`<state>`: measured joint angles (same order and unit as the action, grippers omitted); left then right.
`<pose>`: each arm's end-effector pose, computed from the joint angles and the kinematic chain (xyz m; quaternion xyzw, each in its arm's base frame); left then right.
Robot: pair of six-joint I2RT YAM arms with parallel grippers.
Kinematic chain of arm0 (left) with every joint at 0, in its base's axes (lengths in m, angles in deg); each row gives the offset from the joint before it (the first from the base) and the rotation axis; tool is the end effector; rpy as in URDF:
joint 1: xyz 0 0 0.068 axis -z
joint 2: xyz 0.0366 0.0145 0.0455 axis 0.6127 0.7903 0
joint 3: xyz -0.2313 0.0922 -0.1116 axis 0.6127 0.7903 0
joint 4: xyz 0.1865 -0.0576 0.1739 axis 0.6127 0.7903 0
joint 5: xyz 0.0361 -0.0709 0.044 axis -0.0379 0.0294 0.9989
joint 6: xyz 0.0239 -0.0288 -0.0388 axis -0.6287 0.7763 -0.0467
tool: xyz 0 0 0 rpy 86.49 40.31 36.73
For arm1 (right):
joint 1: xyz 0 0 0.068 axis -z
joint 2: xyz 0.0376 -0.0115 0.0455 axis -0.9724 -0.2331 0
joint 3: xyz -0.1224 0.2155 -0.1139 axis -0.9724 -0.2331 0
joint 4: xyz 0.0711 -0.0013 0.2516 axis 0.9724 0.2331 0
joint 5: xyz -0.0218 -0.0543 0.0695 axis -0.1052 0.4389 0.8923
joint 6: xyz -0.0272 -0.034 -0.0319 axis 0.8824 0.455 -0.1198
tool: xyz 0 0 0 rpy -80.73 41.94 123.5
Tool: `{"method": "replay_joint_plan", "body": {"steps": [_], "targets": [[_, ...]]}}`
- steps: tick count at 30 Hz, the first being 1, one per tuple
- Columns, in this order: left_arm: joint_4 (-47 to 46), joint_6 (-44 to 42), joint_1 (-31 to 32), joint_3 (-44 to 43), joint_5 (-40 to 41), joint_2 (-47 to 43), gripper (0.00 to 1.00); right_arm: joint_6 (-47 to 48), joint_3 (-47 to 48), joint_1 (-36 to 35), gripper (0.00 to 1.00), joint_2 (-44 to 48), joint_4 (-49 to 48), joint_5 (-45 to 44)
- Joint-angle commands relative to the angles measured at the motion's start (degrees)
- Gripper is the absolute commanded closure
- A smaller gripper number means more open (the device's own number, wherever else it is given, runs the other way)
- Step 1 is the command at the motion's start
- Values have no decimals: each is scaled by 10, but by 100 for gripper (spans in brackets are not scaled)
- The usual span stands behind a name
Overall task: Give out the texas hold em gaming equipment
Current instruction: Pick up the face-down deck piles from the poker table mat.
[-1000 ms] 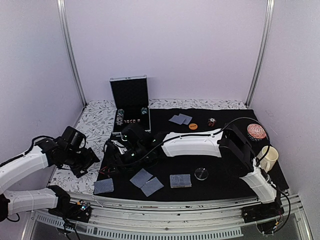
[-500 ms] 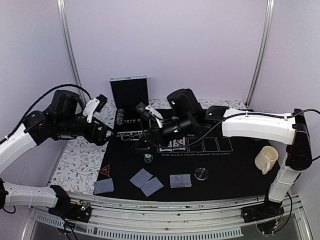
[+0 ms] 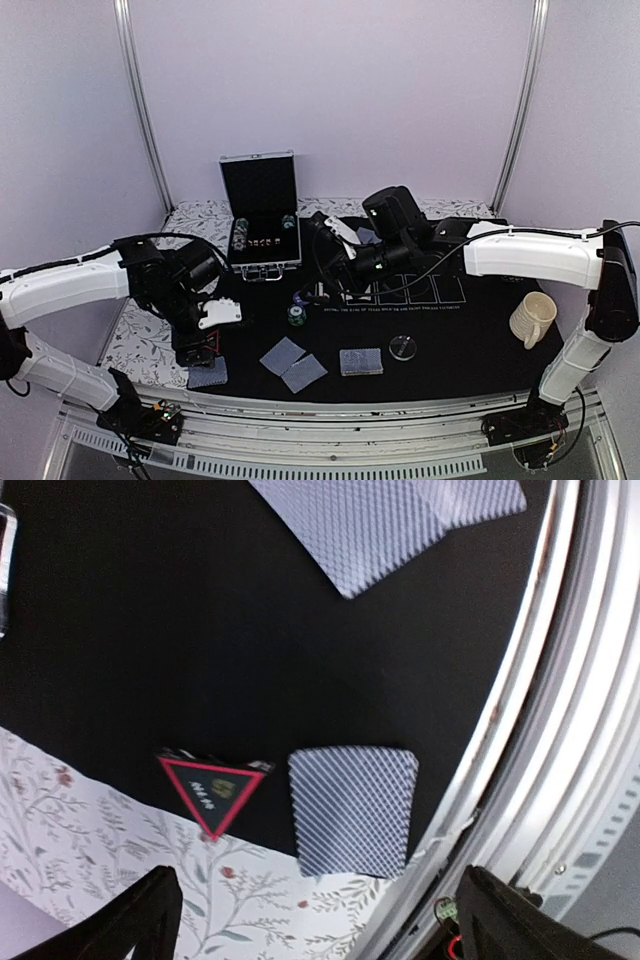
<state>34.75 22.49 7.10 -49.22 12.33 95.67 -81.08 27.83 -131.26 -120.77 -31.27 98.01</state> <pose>0.1458 -0.1462 0.2427 0.5812 0.8075 -0.0235 0.0981 0.2088 0.3199 0.2846 -0.4345 0.7572 0.3879 0.2956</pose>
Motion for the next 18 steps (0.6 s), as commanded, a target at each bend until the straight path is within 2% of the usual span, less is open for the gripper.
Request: {"method": "replay_joint_plan", "body": {"steps": [1,4,10,18], "targets": [[39,-3,22,45,28,33,2,8,0,-2,1,14,-5,-5],[31,9,33,68,57,54,2,6,0,-1,1,11,-6,-2],[3,25,43,99,54,91,2,5,-5,-2,1,15,-8,-4],[-17,29,50,79,66,137,2,5,-15,-2,1,24,-11,-6]]}}
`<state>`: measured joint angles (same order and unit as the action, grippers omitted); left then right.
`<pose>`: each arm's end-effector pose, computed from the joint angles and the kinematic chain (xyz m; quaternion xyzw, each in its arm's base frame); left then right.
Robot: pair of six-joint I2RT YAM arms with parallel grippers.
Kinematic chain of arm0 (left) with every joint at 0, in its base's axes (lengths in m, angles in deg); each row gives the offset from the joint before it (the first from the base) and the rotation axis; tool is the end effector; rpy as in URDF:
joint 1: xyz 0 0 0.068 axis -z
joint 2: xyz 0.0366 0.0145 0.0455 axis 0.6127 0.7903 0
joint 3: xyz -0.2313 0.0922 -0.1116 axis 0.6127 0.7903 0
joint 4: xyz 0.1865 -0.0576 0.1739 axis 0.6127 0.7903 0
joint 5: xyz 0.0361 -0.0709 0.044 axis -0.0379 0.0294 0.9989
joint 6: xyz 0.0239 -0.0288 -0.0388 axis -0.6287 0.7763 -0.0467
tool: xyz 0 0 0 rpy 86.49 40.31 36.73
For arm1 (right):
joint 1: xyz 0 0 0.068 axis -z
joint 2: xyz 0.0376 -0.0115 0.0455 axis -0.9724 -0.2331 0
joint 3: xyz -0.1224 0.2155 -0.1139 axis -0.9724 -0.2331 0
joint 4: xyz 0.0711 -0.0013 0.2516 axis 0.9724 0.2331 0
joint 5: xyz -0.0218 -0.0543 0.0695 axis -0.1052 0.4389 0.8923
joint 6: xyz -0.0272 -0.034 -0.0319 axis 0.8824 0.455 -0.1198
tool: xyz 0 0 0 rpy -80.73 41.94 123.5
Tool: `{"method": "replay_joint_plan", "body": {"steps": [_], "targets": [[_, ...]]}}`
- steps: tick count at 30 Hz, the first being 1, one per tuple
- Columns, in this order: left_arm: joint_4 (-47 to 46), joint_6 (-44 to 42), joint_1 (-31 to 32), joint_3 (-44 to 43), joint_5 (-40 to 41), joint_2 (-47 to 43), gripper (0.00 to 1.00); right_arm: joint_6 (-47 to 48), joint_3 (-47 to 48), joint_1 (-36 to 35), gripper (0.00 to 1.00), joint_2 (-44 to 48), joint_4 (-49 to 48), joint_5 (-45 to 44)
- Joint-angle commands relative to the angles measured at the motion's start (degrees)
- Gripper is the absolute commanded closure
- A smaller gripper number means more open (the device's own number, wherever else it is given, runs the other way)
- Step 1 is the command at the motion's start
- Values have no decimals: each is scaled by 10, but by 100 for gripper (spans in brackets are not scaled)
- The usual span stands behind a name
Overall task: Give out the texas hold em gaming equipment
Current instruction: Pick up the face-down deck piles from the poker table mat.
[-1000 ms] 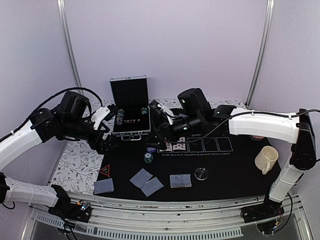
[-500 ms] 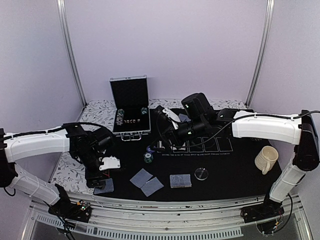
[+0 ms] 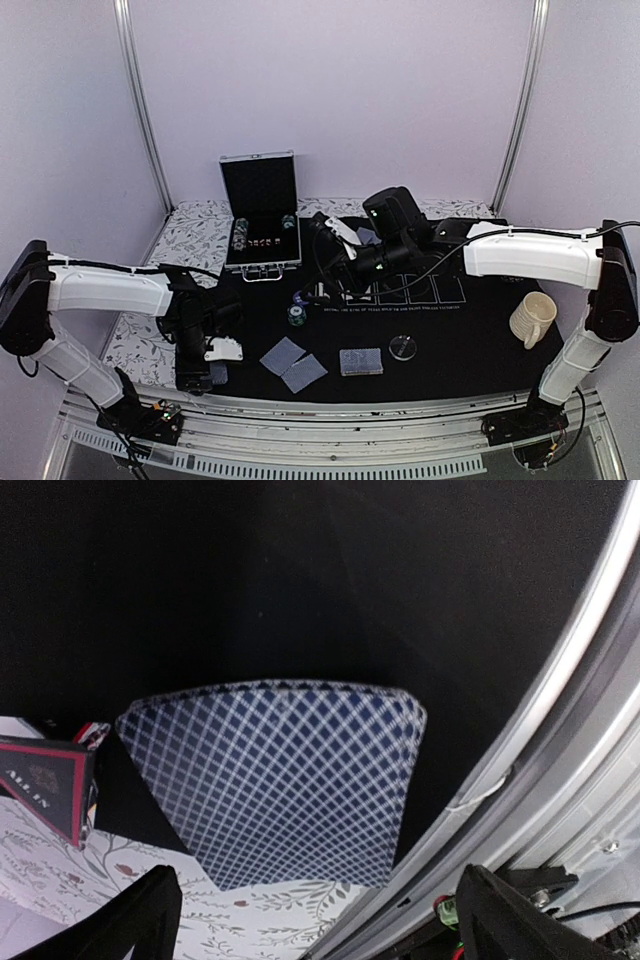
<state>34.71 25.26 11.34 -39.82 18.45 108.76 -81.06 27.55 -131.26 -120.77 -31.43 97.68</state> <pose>0.1323 -0.1481 0.1605 -0.5941 -0.7974 -0.0653 0.0826 0.2088 0.3197 0.2832 -0.4336 0.7587 0.3855 0.2964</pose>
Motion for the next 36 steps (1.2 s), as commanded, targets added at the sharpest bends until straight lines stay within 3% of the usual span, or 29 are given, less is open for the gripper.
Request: {"method": "replay_joint_plan", "body": {"steps": [1,7,15,27,32,36], "targets": [[-20,-1,7,-11,8,10,2,6,-13,-1,1,26,-9,-3],[-23,-4,7,-18,-7,23,2,10,-21,-1,1,35,-13,-5],[-12,-16,1,-35,-28,41,14,10,-27,-1,1,40,-15,0],[-24,-20,-13,-36,2,68,17,9,-33,-1,1,47,-19,3],[-35,-19,-14,-30,6,79,13,9,-39,-1,1,55,-22,1],[-38,-20,-13,-35,2,84,18,10,-42,-2,1,58,-25,3]]}}
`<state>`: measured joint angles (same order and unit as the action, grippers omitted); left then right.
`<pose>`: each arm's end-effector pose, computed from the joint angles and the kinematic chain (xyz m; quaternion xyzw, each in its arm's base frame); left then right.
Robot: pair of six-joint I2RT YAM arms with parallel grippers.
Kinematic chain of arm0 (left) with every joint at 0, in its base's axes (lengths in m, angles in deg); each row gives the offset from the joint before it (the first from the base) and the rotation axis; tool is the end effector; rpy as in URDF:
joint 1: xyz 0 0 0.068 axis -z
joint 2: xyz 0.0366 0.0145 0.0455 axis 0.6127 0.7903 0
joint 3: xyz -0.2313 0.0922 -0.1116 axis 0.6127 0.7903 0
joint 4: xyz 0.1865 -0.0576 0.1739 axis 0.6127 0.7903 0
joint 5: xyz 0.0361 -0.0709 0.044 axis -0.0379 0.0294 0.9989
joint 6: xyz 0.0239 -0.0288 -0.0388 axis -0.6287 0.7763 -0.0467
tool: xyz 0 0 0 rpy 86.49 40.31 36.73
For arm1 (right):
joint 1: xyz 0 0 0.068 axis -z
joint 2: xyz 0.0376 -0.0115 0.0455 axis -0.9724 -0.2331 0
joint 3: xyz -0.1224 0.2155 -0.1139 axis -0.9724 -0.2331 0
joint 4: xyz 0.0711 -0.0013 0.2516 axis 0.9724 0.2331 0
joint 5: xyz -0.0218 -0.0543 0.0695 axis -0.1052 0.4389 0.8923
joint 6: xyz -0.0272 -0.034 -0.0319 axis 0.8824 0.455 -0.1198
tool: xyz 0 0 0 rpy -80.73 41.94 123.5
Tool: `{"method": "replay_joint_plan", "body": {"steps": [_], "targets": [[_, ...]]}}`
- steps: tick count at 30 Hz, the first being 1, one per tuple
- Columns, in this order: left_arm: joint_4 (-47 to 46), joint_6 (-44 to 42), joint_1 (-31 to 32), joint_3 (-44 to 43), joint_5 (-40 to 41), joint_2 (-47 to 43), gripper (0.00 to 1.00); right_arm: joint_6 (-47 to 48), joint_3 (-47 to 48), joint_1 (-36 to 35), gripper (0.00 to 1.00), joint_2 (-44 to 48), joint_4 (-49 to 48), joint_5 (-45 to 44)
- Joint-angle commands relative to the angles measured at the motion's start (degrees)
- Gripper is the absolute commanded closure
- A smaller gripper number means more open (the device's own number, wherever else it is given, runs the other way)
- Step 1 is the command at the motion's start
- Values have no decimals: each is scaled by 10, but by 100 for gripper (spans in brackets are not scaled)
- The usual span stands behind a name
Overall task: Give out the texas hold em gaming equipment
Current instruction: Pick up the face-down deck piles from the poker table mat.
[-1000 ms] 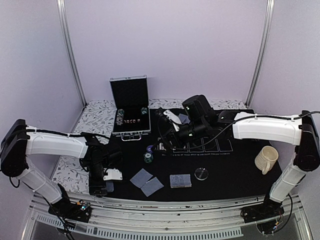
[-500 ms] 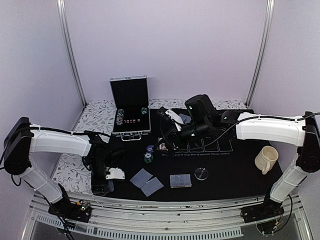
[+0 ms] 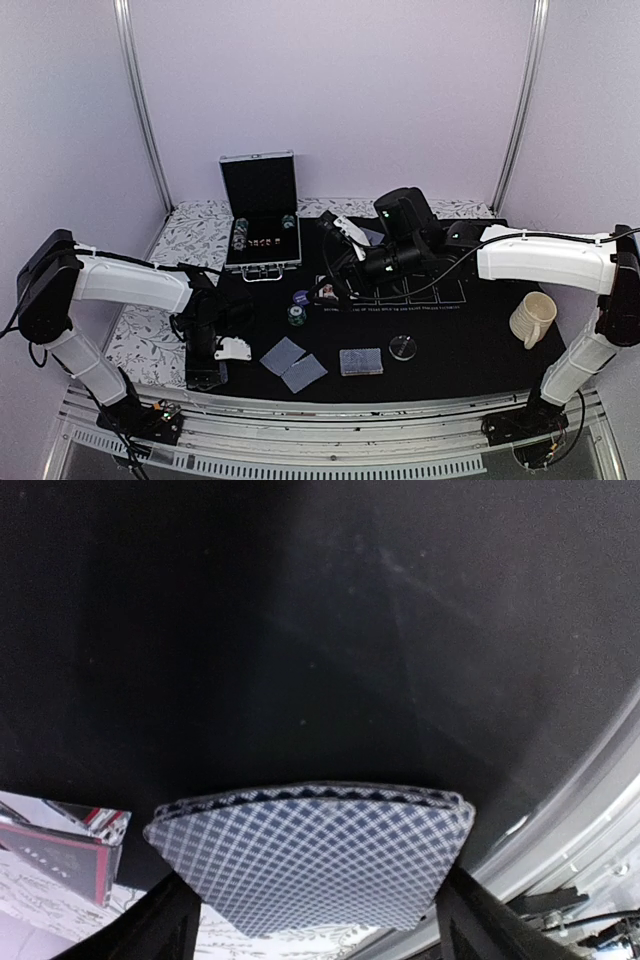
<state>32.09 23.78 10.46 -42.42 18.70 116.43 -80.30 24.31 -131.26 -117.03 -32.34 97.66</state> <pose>0.1482 -0.1611 0.1433 -0.5979 -0.7917 -0.0699 0.1043 0.1999 0.3070 0.2885 -0.4383 0.7498 0.3878 0.3088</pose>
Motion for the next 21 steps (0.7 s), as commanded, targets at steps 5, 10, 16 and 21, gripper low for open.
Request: {"method": "replay_joint_plan", "body": {"steps": [5,10,16,21], "targets": [[-33,-12,-4,4,10,11,28,1,-10,-2,1,21,-17,4],[-42,-6,-1,6,-3,3,24,2,-12,-1,1,27,-17,1],[-46,-10,3,23,-24,1,19,4,-11,-1,1,26,-18,1],[-65,-12,13,30,-41,2,20,2,-12,-1,1,31,-21,-9]]}}
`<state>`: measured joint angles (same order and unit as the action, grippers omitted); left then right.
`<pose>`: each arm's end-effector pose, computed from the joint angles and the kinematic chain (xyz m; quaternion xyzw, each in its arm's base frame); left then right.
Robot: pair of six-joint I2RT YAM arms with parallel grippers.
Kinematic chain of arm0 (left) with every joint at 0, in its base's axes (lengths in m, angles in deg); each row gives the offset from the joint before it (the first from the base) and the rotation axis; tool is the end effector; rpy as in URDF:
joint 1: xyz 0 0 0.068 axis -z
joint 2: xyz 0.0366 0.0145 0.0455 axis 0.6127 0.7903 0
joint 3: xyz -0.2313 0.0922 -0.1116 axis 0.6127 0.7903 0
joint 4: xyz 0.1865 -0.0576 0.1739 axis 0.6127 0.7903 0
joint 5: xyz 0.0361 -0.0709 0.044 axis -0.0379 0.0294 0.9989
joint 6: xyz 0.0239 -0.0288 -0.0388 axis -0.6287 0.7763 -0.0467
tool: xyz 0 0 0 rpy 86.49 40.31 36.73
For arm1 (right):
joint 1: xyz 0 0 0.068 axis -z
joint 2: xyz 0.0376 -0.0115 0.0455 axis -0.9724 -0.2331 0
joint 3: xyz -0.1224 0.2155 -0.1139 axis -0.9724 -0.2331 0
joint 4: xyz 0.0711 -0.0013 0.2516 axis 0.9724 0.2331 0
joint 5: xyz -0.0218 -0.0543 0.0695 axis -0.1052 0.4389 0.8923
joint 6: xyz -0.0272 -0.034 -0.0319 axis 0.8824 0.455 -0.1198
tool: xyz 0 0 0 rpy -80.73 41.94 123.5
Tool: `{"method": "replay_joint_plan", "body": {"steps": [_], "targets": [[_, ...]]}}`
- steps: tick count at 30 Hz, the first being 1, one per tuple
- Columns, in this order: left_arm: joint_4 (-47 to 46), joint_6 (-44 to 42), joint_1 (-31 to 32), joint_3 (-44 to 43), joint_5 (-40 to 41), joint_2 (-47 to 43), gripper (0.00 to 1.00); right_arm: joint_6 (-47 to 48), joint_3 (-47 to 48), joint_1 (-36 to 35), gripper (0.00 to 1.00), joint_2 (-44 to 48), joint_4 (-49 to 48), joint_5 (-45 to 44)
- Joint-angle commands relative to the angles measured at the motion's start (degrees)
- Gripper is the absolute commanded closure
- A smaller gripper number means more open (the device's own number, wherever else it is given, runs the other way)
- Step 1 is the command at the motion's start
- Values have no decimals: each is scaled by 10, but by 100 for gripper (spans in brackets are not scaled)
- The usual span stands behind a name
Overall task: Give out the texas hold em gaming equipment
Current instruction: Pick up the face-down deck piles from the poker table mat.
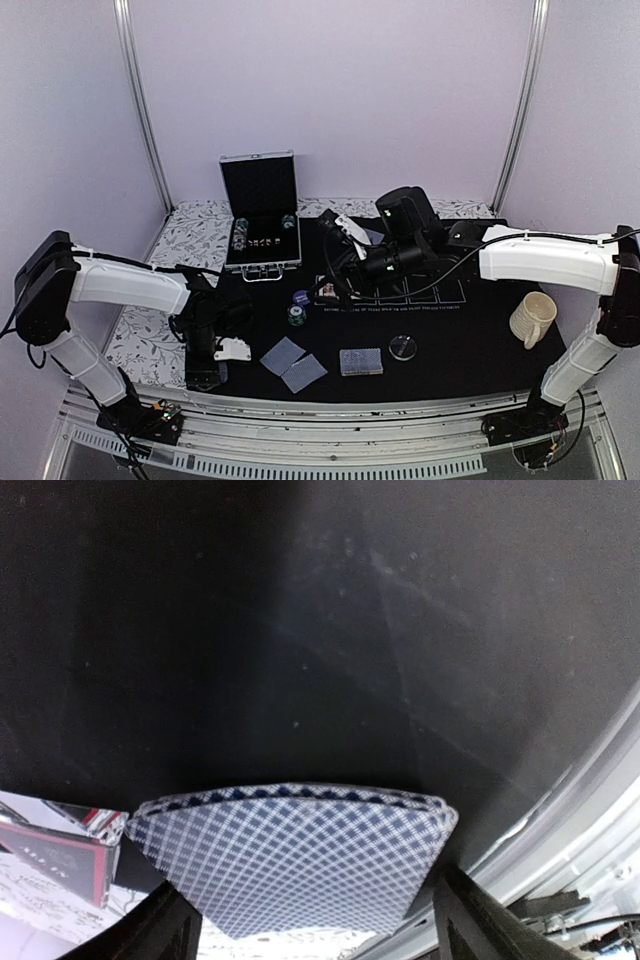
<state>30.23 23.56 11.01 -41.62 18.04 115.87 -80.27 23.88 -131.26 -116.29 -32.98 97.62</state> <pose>0.1463 -0.1627 0.1417 -0.6033 -0.7899 -0.0618 0.0915 0.1986 0.3052 0.2914 -0.4381 0.7457 0.3904 0.3156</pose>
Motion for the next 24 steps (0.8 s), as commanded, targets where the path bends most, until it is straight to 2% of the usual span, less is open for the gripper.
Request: {"method": "replay_joint_plan", "body": {"steps": [1,4,10,17,20,24], "targets": [[-48,-11,10,23,-32,9,24,1,-8,-1,1,25,-15,-13],[-50,-13,15,21,-25,6,33,-4,-8,-1,1,32,-17,-31],[-54,-20,20,18,-30,-29,40,-20,-48,10,1,72,-56,-76],[-25,-18,24,0,1,-88,45,-91,-133,46,1,132,-173,-74],[-15,-14,25,-13,7,-102,46,-96,-133,47,1,124,-180,-71],[-8,-13,26,-45,11,-116,48,-117,-124,47,1,92,-202,-25]]}}
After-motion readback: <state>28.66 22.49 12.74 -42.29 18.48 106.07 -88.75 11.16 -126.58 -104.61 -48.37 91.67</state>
